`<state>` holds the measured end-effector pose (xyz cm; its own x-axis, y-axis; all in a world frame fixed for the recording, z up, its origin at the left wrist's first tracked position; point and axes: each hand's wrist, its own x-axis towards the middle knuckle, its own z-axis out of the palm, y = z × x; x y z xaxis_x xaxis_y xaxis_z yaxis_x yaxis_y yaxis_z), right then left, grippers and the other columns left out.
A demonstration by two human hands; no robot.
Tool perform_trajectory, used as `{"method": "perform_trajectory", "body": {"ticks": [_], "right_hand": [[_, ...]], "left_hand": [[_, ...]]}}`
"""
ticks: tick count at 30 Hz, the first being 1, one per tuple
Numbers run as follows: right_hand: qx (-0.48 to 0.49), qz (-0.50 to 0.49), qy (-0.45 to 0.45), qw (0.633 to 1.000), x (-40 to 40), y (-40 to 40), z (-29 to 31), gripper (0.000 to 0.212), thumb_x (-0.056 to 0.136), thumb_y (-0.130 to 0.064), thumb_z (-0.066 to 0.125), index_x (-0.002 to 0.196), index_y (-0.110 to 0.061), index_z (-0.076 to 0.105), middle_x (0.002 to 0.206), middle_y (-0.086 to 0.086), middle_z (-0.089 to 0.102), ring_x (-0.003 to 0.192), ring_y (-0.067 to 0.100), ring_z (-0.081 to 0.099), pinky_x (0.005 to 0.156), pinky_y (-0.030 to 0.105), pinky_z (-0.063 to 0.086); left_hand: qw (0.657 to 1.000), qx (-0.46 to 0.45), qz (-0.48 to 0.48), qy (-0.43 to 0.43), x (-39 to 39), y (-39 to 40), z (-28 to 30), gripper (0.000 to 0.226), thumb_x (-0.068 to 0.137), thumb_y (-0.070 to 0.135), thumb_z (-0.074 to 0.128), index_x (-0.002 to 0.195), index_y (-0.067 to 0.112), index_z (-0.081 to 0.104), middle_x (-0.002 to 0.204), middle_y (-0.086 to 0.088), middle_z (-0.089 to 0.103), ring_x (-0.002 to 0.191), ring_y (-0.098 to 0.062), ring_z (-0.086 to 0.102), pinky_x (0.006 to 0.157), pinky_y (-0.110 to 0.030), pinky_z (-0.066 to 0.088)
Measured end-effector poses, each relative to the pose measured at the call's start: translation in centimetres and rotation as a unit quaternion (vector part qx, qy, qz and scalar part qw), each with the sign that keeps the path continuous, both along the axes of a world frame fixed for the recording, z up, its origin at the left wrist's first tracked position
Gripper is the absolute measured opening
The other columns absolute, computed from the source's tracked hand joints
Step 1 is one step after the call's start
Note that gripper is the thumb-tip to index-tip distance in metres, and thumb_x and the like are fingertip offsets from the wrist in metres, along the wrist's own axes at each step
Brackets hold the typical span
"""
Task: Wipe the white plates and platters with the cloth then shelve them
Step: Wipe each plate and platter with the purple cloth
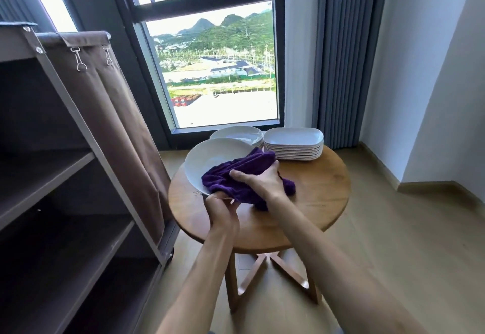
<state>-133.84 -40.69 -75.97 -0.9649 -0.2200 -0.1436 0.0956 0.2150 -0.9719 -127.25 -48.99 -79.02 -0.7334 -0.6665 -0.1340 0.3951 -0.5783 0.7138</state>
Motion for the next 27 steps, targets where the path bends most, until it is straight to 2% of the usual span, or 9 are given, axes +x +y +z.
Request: {"method": "perform_trajectory", "body": {"ticks": [5, 8, 10, 12, 15, 18, 22, 24, 27], "right_hand": [[-0.118, -0.087, 0.026, 0.989, -2.0, 0.3, -1.6, 0.051, 0.061, -0.024, 0.096, 0.105, -0.017, 0.070, 0.104, 0.004, 0.076, 0.100, 0.024, 0.072, 0.093, 0.041, 0.057], [-0.115, -0.037, 0.059, 0.991, -3.8, 1.6, -1.6, 0.032, 0.069, -0.020, 0.091, 0.095, -0.019, 0.073, 0.095, 0.002, 0.077, 0.094, 0.025, 0.073, 0.086, 0.042, 0.060], [-0.145, -0.050, 0.046, 0.987, -3.9, 1.2, -1.7, 0.022, 0.072, -0.016, 0.089, 0.086, -0.020, 0.072, 0.089, 0.003, 0.076, 0.094, 0.031, 0.073, 0.082, 0.043, 0.061], [-0.171, -0.070, 0.026, 0.982, -3.5, 0.0, -2.1, 0.019, 0.073, -0.015, 0.087, 0.087, -0.017, 0.073, 0.089, 0.005, 0.076, 0.095, 0.033, 0.073, 0.084, 0.046, 0.060], [-0.087, -0.051, 0.045, 0.994, -3.0, -1.4, -2.2, 0.044, 0.074, -0.022, 0.083, 0.114, -0.012, 0.068, 0.107, 0.009, 0.074, 0.103, 0.032, 0.069, 0.093, 0.047, 0.056], [0.082, -0.077, 0.154, 0.982, -3.2, -1.5, -0.6, 0.072, 0.072, -0.031, 0.081, 0.134, -0.015, 0.047, 0.119, 0.012, 0.061, 0.107, 0.034, 0.061, 0.090, 0.043, 0.054], [0.157, -0.129, 0.349, 0.915, -2.3, -3.0, 1.6, 0.081, 0.068, -0.010, 0.079, 0.138, -0.014, 0.038, 0.124, 0.015, 0.048, 0.103, 0.037, 0.059, 0.065, 0.038, 0.048], [0.131, -0.106, 0.411, 0.896, -1.2, -4.0, 2.3, 0.073, 0.072, -0.011, 0.075, 0.138, -0.015, 0.044, 0.125, 0.015, 0.048, 0.102, 0.036, 0.060, 0.066, 0.035, 0.049], [-0.014, 0.019, 0.384, 0.923, 0.0, -4.3, 3.5, 0.056, 0.078, -0.027, 0.062, 0.133, -0.026, 0.057, 0.131, 0.008, 0.051, 0.111, 0.027, 0.057, 0.092, 0.043, 0.054]], "left_hand": [[0.994, -0.095, -0.013, -0.056, 1.2, -1.0, 0.7, 0.063, 0.064, 0.000, 0.048, 0.125, 0.005, 0.060, 0.111, -0.015, 0.065, 0.098, -0.035, 0.059, 0.070, -0.038, 0.055], [0.972, -0.218, -0.055, -0.072, 2.7, -3.7, 1.7, 0.060, 0.051, 0.010, 0.054, 0.108, 0.019, 0.069, 0.100, -0.007, 0.069, 0.095, -0.033, 0.060, 0.064, -0.036, 0.056], [0.967, -0.237, -0.087, -0.041, 3.0, -4.0, 2.3, 0.052, 0.060, 0.014, 0.058, 0.107, 0.029, 0.072, 0.100, -0.002, 0.073, 0.099, -0.029, 0.064, 0.075, -0.042, 0.059], [0.979, -0.170, -0.105, 0.032, 2.7, -3.3, 2.5, 0.049, 0.071, 0.014, 0.056, 0.113, 0.030, 0.074, 0.107, -0.003, 0.074, 0.099, -0.024, 0.069, 0.086, -0.044, 0.058], [0.990, -0.103, -0.066, 0.065, 2.6, -3.2, 2.6, 0.048, 0.066, 0.013, 0.049, 0.100, 0.029, 0.080, 0.098, -0.003, 0.077, 0.087, -0.022, 0.072, 0.078, -0.039, 0.058], [0.980, -0.189, -0.047, 0.033, 3.6, -3.8, 2.4, 0.048, 0.065, 0.015, 0.053, 0.105, 0.029, 0.075, 0.097, -0.003, 0.075, 0.087, -0.022, 0.071, 0.068, -0.038, 0.060], [0.959, -0.274, -0.077, -0.008, 3.9, -3.2, 2.2, 0.043, 0.081, 0.027, 0.059, 0.123, 0.026, 0.066, 0.110, -0.009, 0.073, 0.102, -0.032, 0.070, 0.077, -0.041, 0.060], [0.949, -0.302, -0.083, -0.022, 3.4, -2.8, 2.8, 0.045, 0.091, 0.040, 0.056, 0.134, 0.026, 0.060, 0.118, -0.009, 0.071, 0.109, -0.031, 0.068, 0.080, -0.037, 0.060], [0.938, -0.336, -0.076, -0.044, 2.6, -2.1, 3.6, 0.048, 0.095, 0.055, 0.048, 0.138, 0.033, 0.056, 0.123, -0.002, 0.071, 0.112, -0.021, 0.069, 0.079, -0.033, 0.060]]}}
